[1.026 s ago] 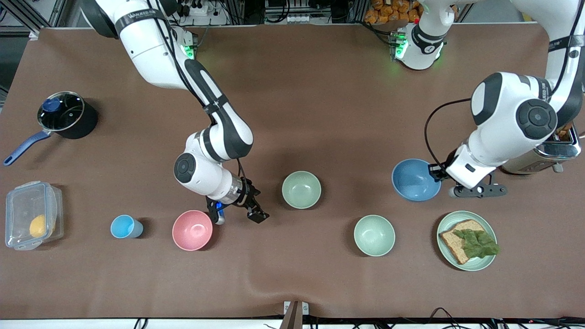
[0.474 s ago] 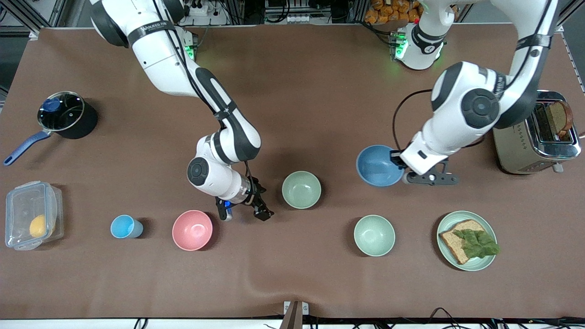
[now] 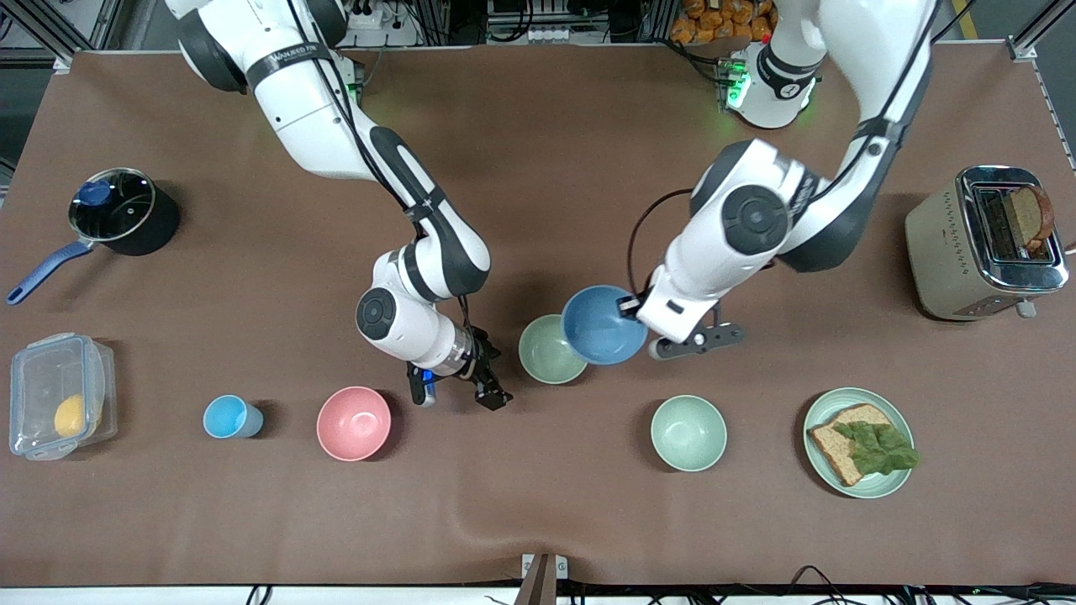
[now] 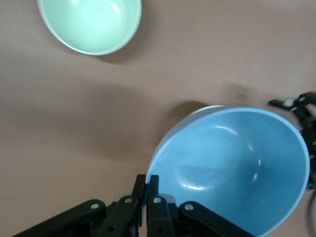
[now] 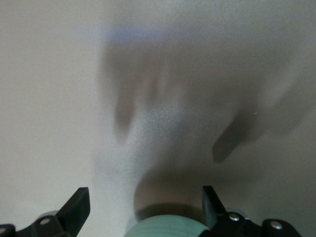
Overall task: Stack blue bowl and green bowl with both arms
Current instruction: 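Lift the blue bowl with the left gripper over the green bowl, then lower the blue bowl into the green bowl and open the left gripper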
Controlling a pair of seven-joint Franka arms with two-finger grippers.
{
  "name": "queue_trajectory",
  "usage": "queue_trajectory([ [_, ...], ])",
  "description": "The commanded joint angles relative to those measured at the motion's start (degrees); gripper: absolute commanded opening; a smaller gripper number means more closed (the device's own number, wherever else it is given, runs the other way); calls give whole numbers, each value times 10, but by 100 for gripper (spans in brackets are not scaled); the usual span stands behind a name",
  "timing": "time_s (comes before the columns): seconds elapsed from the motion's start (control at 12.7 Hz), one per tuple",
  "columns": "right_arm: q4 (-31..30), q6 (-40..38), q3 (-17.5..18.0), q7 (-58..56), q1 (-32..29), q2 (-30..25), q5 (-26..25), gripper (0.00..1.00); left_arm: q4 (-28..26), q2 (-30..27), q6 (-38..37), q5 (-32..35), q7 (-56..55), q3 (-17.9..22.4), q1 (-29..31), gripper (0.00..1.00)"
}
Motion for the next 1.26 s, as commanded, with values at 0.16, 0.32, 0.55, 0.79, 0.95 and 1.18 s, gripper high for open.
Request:
queue_trajectory([
  [0.16, 25, 25, 0, 13, 25, 32, 12, 100, 72, 82, 50, -1, -140, 5, -40, 0],
  [0.32, 25, 26, 0, 12, 25, 32, 12, 100, 71, 87, 50, -3, -162, 5, -41, 0],
  [0.55, 25, 23, -1, 10, 25, 31, 5, 100, 71, 106, 51, -3, -185, 4, -46, 0],
  [0.79, 24, -12, -3, 10, 25, 21, -32, 100, 68, 107, 51, -4, -187, 4, -46, 0],
  [0.95, 24, -31, -4, 10, 20, 15, -42, 100, 54, 107, 50, -2, -186, 5, -49, 0],
  [1.18, 25, -45, -14, 11, 22, 11, -43, 100, 42, 111, 50, -2, -187, 5, -55, 0],
])
